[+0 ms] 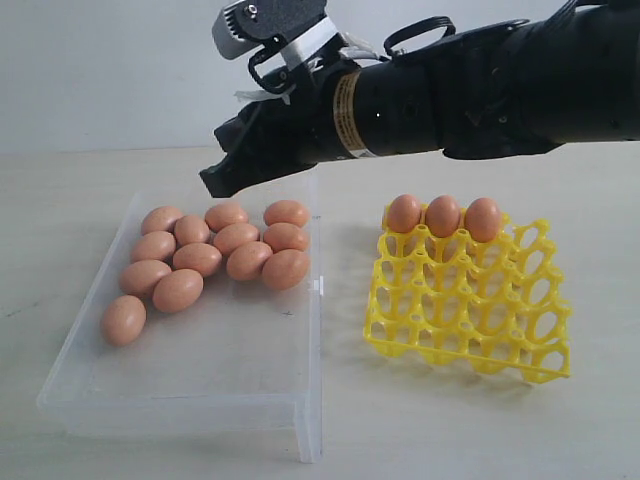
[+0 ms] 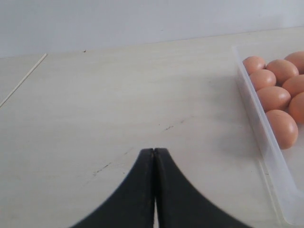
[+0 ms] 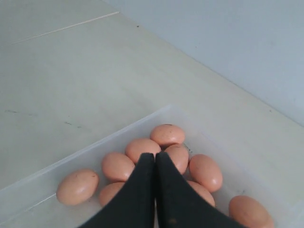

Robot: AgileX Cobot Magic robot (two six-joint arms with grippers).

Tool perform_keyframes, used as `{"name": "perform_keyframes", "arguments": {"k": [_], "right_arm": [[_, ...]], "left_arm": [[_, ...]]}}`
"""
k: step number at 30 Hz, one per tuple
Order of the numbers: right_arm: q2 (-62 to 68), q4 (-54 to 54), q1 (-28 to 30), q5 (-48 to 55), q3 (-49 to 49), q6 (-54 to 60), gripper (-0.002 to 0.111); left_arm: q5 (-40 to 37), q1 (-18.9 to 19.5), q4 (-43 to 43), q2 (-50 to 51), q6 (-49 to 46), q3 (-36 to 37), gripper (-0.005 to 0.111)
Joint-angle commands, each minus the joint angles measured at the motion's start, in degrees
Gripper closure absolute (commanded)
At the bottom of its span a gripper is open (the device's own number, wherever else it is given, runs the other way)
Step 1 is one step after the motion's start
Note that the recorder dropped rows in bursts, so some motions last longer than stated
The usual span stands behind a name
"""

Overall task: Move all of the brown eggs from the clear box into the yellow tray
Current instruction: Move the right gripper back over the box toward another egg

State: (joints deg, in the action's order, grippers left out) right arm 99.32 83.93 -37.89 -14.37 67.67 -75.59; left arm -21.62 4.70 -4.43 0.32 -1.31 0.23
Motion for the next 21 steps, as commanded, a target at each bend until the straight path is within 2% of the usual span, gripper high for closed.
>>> {"name": "perform_keyframes", "arguments": {"k": [1, 6, 11, 13, 21], "right_arm": [[-1.3, -4.4, -0.1, 1.4, 0.2, 1.5, 0.108], [-1.5, -31.6, -0.8, 4.1, 0.2, 26.7, 0.108], [-1.5, -60.2, -3.5, 11.4, 0.2, 61.7, 0.108], [-1.5, -67.2, -3.8, 13.2, 0.2, 70.4, 0.108], [-2.0, -67.3, -3.8, 14.4, 0.2, 69.4, 0.108]], "left_arm": [[0.0, -0.3, 0.4, -0.3, 0.0, -0.2, 0.107], [0.0, -0.3, 0.4, -0.3, 0.0, -0.2, 0.107], [0.0, -0.3, 0.4, -0.3, 0.0, -0.2, 0.107], [0.0, -0.3, 0.4, -0.3, 0.0, -0.2, 0.107], [0.0, -0.3, 0.4, -0.3, 0.0, -0.2, 0.107]]}}
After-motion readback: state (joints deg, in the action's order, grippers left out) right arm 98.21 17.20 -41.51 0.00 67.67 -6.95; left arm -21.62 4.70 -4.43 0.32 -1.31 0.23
